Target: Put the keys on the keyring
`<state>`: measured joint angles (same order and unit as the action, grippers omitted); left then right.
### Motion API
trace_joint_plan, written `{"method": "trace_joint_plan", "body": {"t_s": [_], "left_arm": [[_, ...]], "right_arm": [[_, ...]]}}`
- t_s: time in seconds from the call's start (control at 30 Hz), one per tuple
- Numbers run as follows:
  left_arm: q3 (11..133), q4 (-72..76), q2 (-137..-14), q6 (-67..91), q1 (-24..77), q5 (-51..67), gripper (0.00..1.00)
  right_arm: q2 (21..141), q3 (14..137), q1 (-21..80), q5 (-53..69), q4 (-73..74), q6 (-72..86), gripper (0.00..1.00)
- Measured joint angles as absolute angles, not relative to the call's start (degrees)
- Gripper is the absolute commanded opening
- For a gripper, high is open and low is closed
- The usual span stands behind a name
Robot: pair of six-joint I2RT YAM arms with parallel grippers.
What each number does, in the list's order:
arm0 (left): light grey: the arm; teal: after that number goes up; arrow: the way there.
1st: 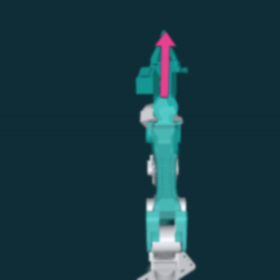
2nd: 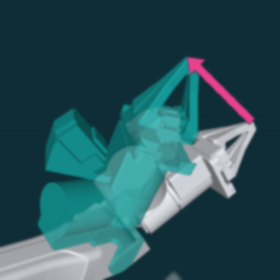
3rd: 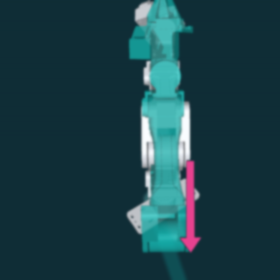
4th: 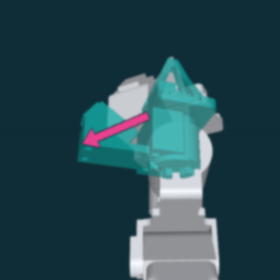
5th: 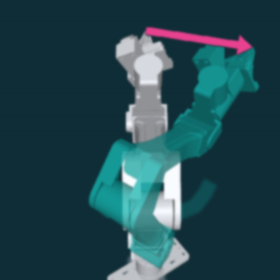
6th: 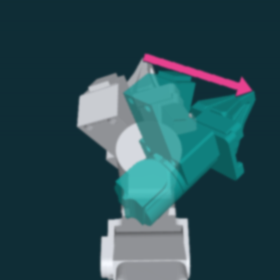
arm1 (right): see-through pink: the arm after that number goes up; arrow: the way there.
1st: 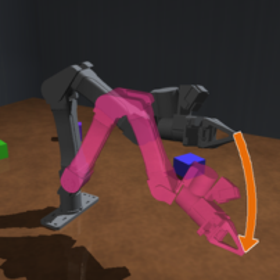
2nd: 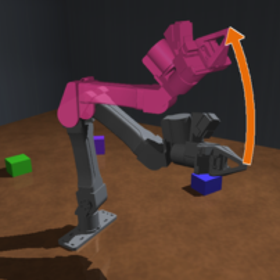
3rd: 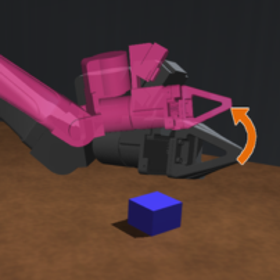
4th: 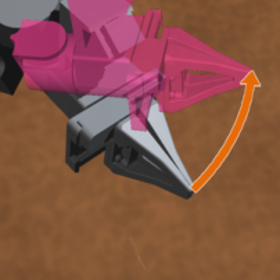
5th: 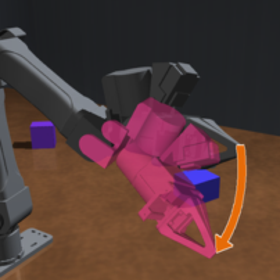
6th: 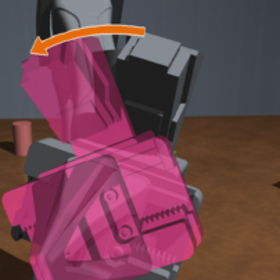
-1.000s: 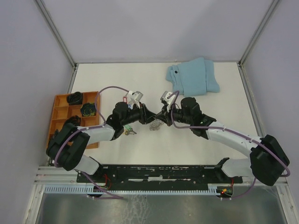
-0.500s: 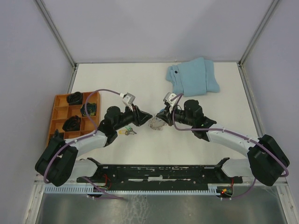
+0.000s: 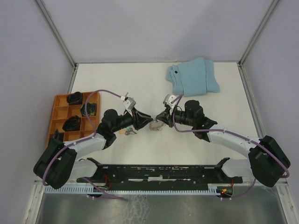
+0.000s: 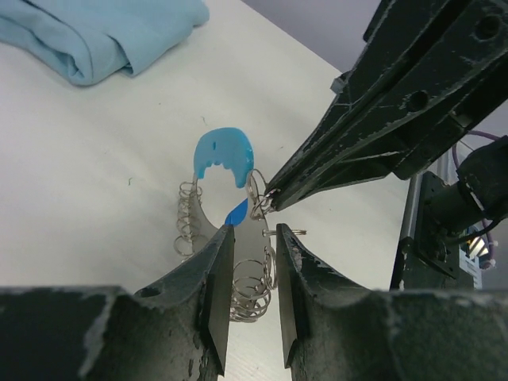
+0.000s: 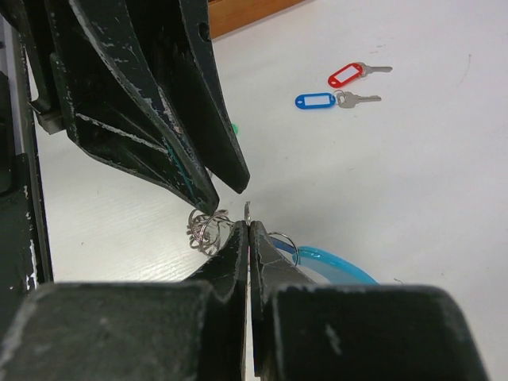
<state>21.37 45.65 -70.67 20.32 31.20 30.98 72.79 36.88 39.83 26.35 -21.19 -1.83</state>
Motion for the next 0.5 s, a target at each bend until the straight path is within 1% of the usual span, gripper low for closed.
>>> {"method": "trace_joint_plan", "body": {"t_s": [0.2, 0.5], "left_arm": [[22.11, 47.4, -70.72, 17.43, 31.2, 36.21, 0.33], [23.33, 45.23, -70.65, 12.99, 30.33, 38.26, 0.27]], "right_arm": [[72.79, 36.84, 39.72, 27.44, -21.12, -2.42, 0.01], [72.79, 36.82, 39.62, 28.6, -20.88, -3.09, 0.01]]}}
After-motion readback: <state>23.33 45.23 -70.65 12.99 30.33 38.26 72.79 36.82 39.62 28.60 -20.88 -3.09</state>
